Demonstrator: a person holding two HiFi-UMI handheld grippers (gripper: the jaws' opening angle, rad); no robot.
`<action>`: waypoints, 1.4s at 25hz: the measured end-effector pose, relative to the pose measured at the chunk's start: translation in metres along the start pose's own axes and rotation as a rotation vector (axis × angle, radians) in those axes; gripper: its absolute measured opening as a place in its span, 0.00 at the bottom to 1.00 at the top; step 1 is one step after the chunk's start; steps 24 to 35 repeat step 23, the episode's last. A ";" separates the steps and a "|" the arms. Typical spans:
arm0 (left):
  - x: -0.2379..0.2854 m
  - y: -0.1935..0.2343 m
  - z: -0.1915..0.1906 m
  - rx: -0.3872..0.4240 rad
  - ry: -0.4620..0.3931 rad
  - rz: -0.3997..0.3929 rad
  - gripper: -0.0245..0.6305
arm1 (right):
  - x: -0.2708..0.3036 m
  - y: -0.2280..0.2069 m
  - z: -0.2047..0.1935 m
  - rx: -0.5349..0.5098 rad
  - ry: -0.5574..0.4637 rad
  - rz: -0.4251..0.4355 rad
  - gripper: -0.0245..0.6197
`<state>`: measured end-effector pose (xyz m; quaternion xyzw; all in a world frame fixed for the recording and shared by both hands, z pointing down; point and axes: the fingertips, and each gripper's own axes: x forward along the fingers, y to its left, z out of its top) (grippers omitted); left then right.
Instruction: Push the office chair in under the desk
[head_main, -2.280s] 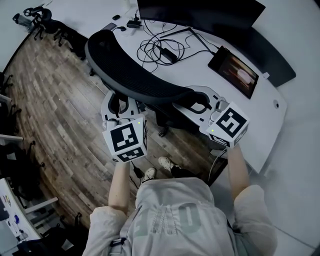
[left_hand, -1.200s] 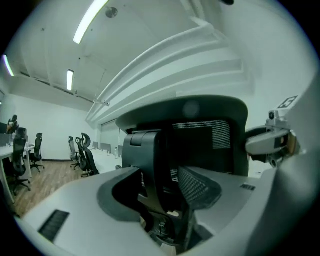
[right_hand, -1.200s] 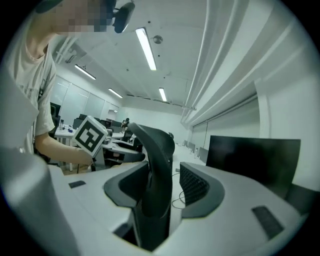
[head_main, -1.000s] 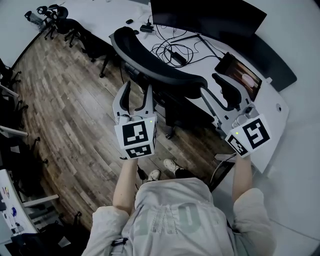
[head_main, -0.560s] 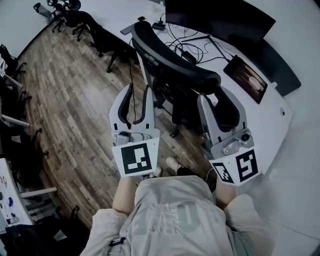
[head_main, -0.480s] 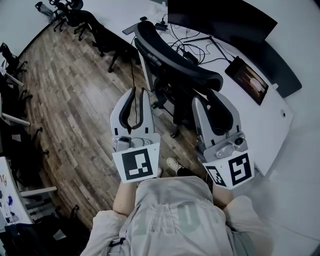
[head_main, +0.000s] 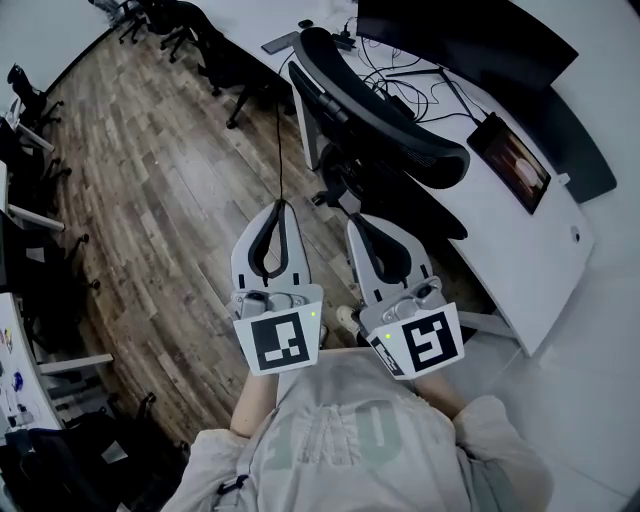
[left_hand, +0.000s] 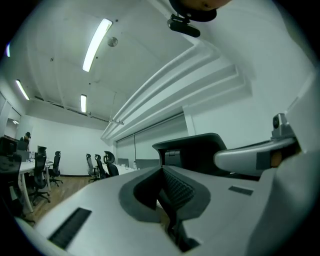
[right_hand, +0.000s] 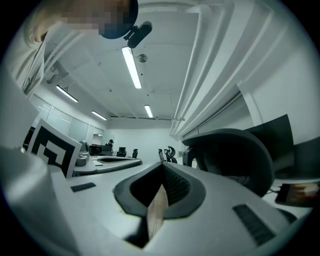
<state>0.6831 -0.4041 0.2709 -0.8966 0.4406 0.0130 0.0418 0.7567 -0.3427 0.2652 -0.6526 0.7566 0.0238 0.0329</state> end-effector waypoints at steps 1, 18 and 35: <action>0.000 0.000 0.000 -0.001 0.001 0.001 0.06 | 0.001 0.001 -0.002 0.002 0.003 0.007 0.07; -0.003 0.010 -0.005 -0.017 0.009 0.047 0.06 | 0.006 -0.005 -0.012 0.017 0.024 0.030 0.07; -0.005 0.011 -0.004 -0.033 0.007 0.040 0.06 | 0.007 -0.003 -0.014 0.018 0.029 0.039 0.07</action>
